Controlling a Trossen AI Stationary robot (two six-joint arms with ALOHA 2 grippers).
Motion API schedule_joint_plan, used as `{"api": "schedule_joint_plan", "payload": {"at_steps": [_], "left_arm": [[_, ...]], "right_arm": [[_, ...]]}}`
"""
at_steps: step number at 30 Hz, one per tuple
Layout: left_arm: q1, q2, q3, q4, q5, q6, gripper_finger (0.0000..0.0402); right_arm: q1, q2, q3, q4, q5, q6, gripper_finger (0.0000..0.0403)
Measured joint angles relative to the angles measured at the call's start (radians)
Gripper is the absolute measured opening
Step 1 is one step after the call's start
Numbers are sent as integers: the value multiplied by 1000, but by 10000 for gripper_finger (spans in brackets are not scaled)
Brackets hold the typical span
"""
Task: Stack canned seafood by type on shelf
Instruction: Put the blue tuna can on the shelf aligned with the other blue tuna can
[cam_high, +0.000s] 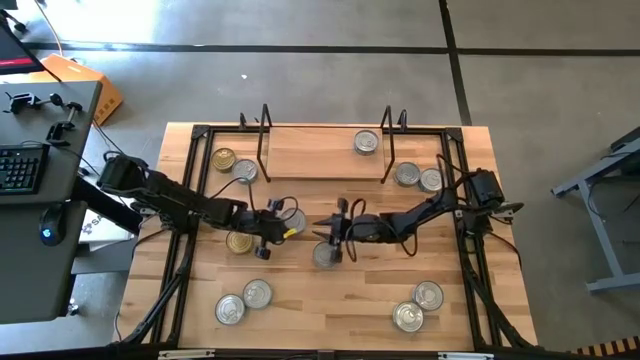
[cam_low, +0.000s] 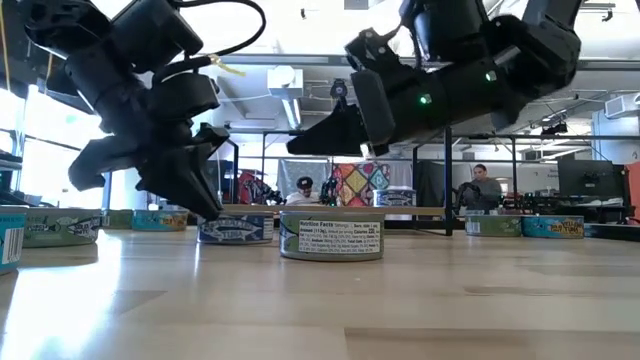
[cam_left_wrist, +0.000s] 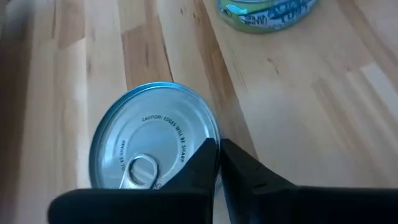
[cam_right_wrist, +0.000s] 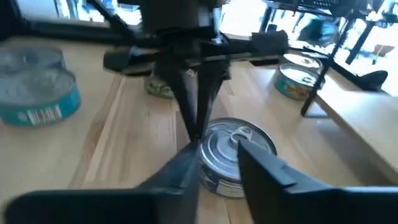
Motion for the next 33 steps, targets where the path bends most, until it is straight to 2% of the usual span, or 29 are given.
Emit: {"api": "schedule_joint_plan", "payload": {"at_steps": [7,11,17,26,33], "left_arm": [[1,-54,-3,29,6,-122,1],[6,-86,-3,37,16,-167,1],[35,-128,-3,56,41,-193,1],[68,-180,-2,87,70,-193,0],[80,-196,-1,93,70,-217,0]], "right_arm": [[6,4,139,-260,18,-198,238],[6,5,204,-399,20,-308,277],[4,6,250,-469,30,-451,282],[-23,3,250,-440,37,-428,282],[11,-18,250,-449,140,-419,281]]}}
